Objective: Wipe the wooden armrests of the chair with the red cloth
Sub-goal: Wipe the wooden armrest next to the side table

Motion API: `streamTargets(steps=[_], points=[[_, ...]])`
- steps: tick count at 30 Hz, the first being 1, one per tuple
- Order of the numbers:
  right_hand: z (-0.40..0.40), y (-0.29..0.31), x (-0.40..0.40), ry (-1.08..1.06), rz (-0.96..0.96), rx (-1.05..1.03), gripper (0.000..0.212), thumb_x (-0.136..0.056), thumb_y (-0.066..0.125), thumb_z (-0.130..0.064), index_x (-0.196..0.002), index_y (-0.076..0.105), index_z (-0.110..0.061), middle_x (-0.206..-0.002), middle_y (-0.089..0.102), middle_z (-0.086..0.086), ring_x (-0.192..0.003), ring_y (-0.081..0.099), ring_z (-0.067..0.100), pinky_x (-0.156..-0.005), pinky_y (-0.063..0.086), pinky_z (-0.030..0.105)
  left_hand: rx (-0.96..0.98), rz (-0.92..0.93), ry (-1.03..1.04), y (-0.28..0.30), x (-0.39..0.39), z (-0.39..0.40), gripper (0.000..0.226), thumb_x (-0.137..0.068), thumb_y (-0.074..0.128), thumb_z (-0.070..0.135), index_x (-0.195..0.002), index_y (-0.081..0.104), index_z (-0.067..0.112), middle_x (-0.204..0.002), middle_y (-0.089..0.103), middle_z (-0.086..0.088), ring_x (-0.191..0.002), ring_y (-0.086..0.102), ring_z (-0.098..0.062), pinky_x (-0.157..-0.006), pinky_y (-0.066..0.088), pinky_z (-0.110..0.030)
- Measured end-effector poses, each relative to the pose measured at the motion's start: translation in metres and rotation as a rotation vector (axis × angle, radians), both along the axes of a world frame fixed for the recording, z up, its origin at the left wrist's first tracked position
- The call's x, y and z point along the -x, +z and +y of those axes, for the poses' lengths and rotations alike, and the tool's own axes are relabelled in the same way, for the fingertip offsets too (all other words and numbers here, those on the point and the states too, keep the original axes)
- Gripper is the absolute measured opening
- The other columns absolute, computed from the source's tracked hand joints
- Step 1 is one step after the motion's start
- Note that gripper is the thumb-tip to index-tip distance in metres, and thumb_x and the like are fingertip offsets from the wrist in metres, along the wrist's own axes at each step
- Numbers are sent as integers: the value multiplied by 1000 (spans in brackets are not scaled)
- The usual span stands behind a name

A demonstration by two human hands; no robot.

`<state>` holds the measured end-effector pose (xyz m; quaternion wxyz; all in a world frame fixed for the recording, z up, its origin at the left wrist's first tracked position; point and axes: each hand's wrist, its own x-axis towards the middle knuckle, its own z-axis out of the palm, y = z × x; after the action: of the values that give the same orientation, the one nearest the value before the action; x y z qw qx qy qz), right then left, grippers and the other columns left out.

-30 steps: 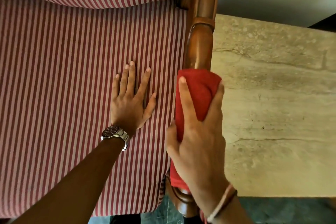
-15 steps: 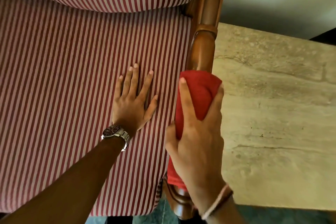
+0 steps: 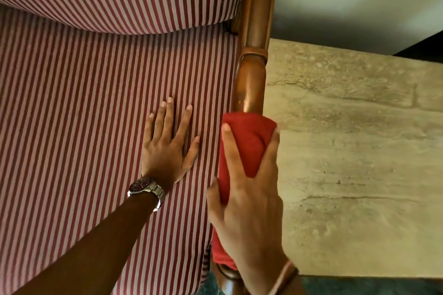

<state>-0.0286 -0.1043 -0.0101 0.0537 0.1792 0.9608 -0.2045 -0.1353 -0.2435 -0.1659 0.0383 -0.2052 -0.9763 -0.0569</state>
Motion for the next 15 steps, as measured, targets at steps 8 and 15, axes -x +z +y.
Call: streamTargets(steps=[8, 15], points=[[28, -1, 99, -4, 46, -62, 85, -96, 58, -45, -162, 4, -43, -170, -15, 26, -158, 7, 48, -120, 40, 55, 21, -14, 6, -1, 0, -2, 72, -101, 35, 57, -163, 23, 21, -170, 21, -22, -156, 26, -36, -127, 18, -52], [5, -5, 26, 61, 78, -169, 76, -101, 44, -50, -165, 11, -28, -172, -5, 24, -160, -3, 45, -126, 19, 65, 0, -48, -2, 2, 0, -2, 72, -102, 31, 56, -163, 23, 20, -170, 18, -22, -157, 24, -36, -127, 21, -54]])
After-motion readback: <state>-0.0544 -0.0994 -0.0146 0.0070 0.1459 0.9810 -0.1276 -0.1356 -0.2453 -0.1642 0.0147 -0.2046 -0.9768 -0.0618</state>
